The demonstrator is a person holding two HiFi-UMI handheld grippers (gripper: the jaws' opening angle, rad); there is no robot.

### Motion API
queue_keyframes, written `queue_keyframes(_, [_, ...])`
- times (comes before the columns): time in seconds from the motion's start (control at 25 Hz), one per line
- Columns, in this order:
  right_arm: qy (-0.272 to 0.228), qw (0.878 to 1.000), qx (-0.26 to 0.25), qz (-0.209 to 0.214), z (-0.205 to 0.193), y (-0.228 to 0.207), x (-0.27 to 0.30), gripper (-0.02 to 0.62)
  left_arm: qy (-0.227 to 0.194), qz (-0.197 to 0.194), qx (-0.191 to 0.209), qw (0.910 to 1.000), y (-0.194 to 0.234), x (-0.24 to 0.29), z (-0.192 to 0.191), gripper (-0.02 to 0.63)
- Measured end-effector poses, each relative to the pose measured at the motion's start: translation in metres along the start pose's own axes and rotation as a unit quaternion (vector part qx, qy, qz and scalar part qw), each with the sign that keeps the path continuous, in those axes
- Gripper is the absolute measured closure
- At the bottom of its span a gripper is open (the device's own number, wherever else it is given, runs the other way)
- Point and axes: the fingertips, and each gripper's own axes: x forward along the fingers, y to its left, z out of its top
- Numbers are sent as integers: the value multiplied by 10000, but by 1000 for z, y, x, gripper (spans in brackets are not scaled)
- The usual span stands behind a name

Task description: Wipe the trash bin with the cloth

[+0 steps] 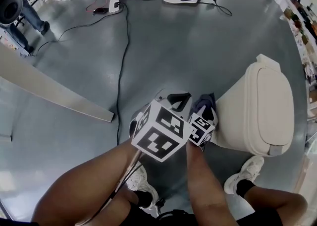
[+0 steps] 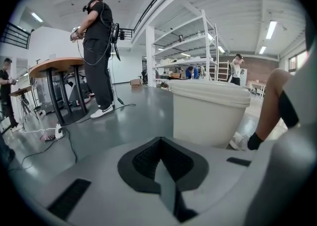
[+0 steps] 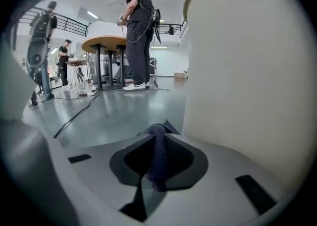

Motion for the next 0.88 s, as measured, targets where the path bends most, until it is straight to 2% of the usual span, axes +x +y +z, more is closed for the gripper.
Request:
queue_keyframes(0.2, [-675,9946,256,740,38,16,-48,543,-161,101,-28,9998,-9,-5,24,606])
queue_keyframes(0.4, [-1513,9767,94,1522,99,18,-139,543,-758,223,-508,9956,-27,-30,76,606])
queue_keyframes(0.6, [-2116,9539,-261,2111,142,-8,-229,543,-919,618,-1087,9879,-36,-69,87,606])
queue_keyframes(0.76, [-2187,9409,-558,2526,157,-37,-294,543,-1036,955,-1333,9810,-65,-98,90,606])
queue_keyframes(0.88, [-2375,9334,-659,2610,169,-71,-334,543,-1334,1098,-1372,9754,-97,-120,103,606])
